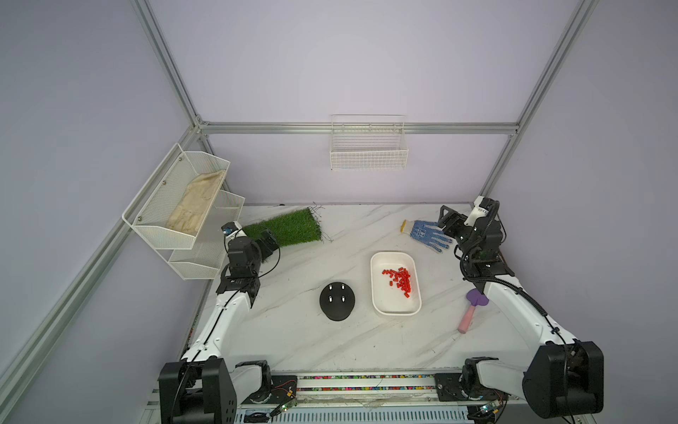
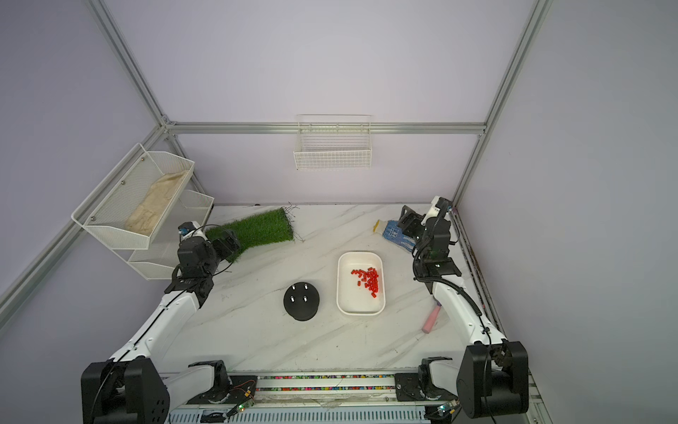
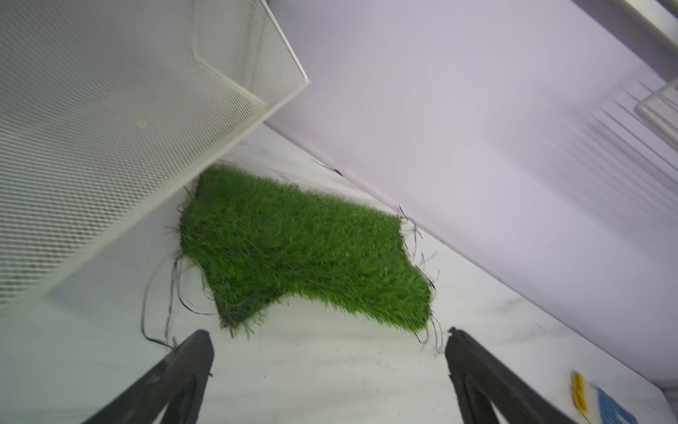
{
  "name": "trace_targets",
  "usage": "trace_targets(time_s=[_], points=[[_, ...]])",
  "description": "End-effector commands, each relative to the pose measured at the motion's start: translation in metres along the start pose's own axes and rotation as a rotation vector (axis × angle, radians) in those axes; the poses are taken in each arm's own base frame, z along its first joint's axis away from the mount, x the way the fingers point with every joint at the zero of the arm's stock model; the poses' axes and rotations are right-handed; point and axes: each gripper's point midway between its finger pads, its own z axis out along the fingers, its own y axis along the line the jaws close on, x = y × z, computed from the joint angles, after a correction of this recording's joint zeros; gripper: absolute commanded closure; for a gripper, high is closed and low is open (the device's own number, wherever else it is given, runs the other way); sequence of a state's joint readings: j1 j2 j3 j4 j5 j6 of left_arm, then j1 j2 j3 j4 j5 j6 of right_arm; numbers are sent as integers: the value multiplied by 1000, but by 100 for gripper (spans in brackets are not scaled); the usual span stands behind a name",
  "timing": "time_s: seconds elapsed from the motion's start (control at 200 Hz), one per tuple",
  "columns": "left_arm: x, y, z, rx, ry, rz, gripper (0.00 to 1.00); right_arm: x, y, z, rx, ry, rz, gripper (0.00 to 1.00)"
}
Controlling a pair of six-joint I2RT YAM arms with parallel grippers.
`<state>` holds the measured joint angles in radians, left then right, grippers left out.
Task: Cover the protruding screws with screw protection sleeves
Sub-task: Pick up the screw protection sleeve from the storage box.
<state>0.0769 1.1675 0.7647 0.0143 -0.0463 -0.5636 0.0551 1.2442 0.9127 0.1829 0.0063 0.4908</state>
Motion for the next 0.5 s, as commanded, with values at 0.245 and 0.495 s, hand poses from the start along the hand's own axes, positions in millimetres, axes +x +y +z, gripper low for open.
trace_targets(time_s=[0.245,0.495], points=[[61,-104,-17,364,451,-43,30,97,30,2,-13,537,0,55],[79,-149,-38,437,523,1,34,169,55,-18,26,756,-109,69]])
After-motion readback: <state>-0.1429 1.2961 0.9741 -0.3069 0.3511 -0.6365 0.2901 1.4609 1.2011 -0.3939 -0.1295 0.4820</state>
